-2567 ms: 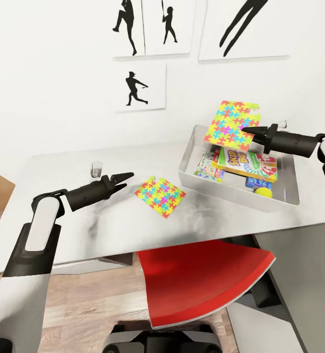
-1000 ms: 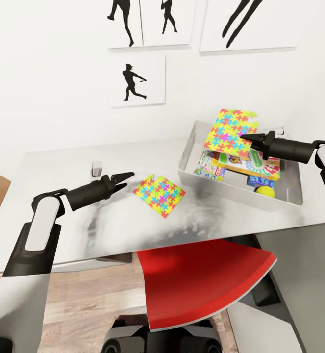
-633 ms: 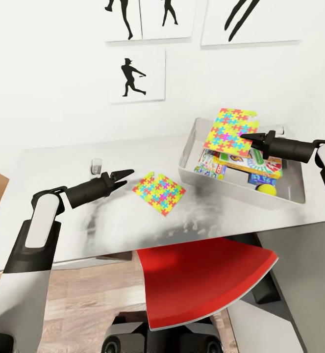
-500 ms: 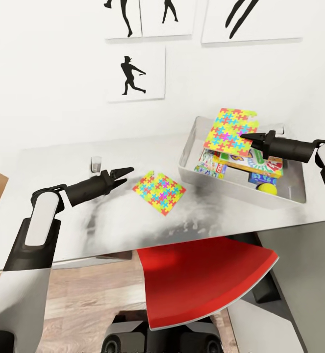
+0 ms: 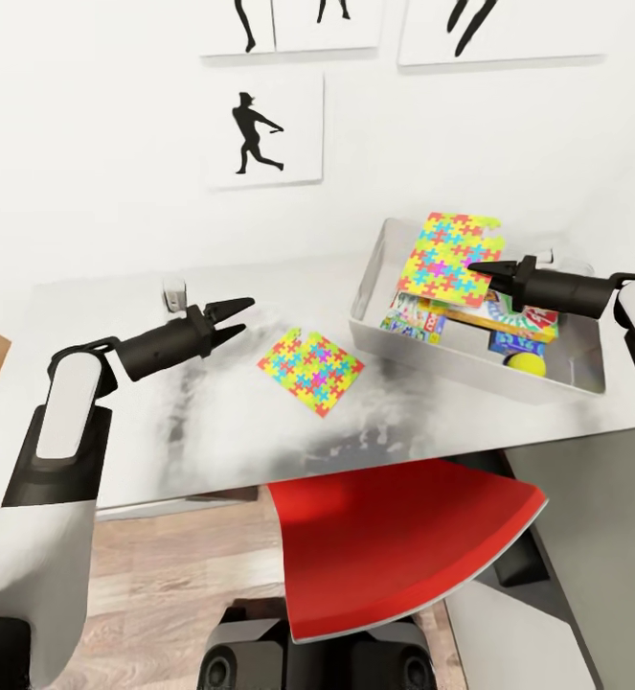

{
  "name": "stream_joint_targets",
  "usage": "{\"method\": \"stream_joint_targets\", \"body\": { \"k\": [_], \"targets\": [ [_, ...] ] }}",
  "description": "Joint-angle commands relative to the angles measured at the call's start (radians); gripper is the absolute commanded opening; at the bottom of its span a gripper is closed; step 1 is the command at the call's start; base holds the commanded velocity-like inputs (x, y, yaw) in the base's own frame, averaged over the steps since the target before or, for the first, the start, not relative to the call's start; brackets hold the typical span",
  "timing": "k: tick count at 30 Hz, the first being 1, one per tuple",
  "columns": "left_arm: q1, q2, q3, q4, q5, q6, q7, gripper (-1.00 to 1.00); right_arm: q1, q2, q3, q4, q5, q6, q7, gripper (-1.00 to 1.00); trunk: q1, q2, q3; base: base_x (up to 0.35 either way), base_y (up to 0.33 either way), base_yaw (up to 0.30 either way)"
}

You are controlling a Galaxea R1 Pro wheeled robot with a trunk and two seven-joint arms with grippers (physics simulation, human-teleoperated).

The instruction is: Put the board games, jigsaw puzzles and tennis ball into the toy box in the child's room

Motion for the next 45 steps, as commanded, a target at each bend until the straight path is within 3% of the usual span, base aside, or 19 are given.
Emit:
{"method": "stream_joint_targets", "body": {
  "k": [1, 13, 35, 45],
  "targets": [
    [-0.006, 0.000, 0.002, 0.001, -0.003, 0.004, -0.006, 1.00, -0.001, -0.001, 0.005, 0.001, 0.007, 0.000, 0.010, -1.00, 0.000, -0.002, -0.003, 0.000, 0.000, 0.000],
    [-0.044, 0.002, 0.001, 0.016, 0.043, 0.004, 0.025, 1.00, 0.002, -0.001, 0.032, 0.000, 0.005, 0.000, 0.011, -1.00, 0.000, -0.002, -0.022, 0.000, 0.000, 0.029],
    [-0.056, 0.002, 0.000, 0.023, 0.053, 0.005, 0.033, 1.00, -0.002, 0.013, 0.041, 0.000, 0.005, 0.000, 0.011, -1.00, 0.000, -0.002, -0.058, 0.000, 0.000, 0.060],
    [-0.058, 0.001, -0.005, 0.026, 0.053, 0.005, 0.034, 1.00, -0.044, 0.001, 0.040, 0.000, 0.006, 0.000, 0.010, -1.00, 0.000, -0.002, -0.071, 0.000, 0.000, 0.058]
  ]
}}
